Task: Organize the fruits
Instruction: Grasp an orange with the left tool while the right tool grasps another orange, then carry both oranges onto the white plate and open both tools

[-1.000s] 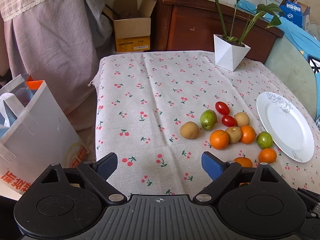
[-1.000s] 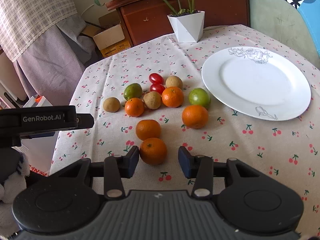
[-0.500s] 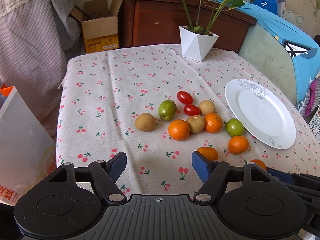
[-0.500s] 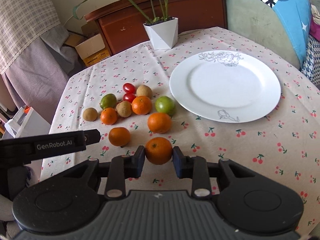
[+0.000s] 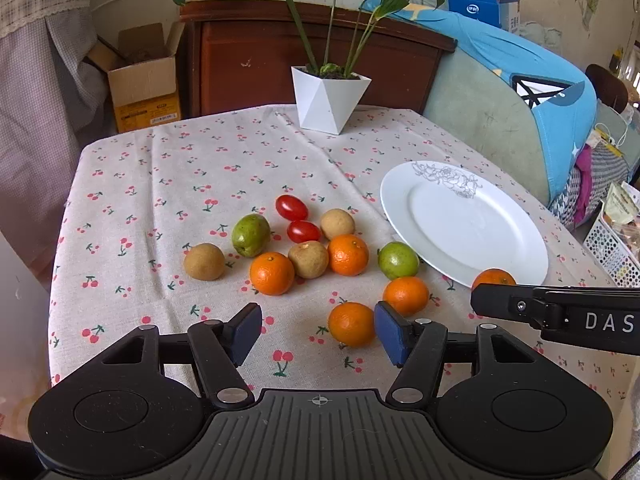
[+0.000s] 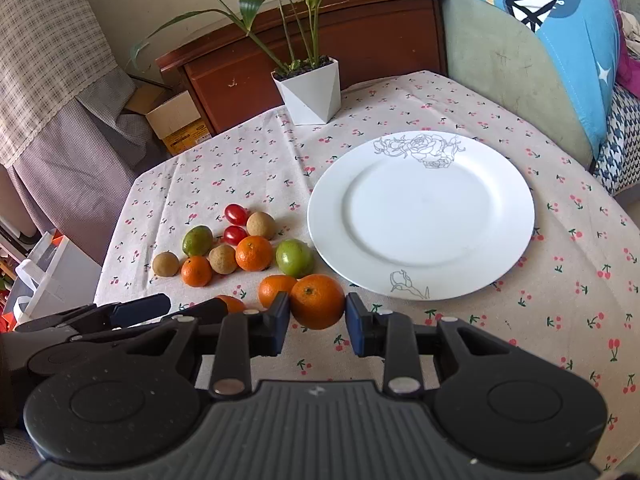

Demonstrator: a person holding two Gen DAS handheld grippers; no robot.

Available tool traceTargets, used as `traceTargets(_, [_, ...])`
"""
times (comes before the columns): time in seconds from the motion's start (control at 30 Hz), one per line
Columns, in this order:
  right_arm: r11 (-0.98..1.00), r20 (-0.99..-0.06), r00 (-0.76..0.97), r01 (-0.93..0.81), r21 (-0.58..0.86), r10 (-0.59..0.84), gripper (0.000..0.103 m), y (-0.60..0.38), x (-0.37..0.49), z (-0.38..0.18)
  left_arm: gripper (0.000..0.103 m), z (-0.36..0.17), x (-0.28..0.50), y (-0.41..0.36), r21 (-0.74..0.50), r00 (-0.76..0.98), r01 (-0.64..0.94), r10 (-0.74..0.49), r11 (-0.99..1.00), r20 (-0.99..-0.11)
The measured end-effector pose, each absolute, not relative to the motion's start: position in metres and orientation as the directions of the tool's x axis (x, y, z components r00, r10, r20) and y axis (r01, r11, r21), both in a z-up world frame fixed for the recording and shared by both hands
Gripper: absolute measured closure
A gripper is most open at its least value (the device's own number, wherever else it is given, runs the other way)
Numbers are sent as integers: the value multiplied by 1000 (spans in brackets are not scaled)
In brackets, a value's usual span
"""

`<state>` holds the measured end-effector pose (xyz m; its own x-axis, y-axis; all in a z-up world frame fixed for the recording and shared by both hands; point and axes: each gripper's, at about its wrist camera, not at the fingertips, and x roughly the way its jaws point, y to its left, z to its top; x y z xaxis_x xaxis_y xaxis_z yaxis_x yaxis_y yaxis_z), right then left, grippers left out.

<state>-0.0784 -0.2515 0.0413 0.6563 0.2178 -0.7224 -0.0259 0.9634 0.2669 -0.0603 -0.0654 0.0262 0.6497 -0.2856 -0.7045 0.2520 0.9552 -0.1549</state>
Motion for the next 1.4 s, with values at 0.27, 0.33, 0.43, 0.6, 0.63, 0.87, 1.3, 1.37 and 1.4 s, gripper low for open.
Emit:
traceTargets(0.27, [949, -730, 639, -2, 315, 243, 73, -264, -69, 36, 50, 16, -61, -67, -182, 624, 275, -320, 944, -713])
traceTargets(0.33, [949, -724, 644, -10, 314, 247, 73, -264, -68, 37, 54, 15, -63, -69, -179, 621, 289, -327, 940, -712])
traceTargets(0.43, [947, -718, 649, -11, 320, 250, 73, -266, -67, 38, 56, 13, -64, -72, -174, 614, 300, -329, 938, -717])
traceTargets(0.6, [947, -719, 651, 2, 322, 243, 73, -268, -66, 38, 68, 10, -65, -76, -185, 605, 316, -347, 931, -717])
traceTargets(0.63, [947, -720, 651, 4, 323, 243, 73, -269, -66, 38, 69, 10, -65, -77, -181, 607, 316, -345, 931, -716])
traceTargets(0.87, [942, -713, 659, 21, 334, 238, 73, -276, -66, 39, 76, 12, -67, -82, -187, 622, 320, -355, 929, -698])
traceTargets(1.3, [920, -686, 695, 92, 381, 214, 73, -309, -61, 44, 76, 42, -54, -107, -268, 622, 363, -446, 892, -643])
traceTargets(1.37, [917, -689, 694, 103, 384, 210, 73, -313, -60, 42, 76, 41, -48, -112, -295, 608, 368, -468, 882, -641])
traceTargets(1.4, [917, -691, 693, 108, 384, 207, 73, -315, -59, 41, 76, 40, -45, -116, -300, 603, 374, -476, 878, -640])
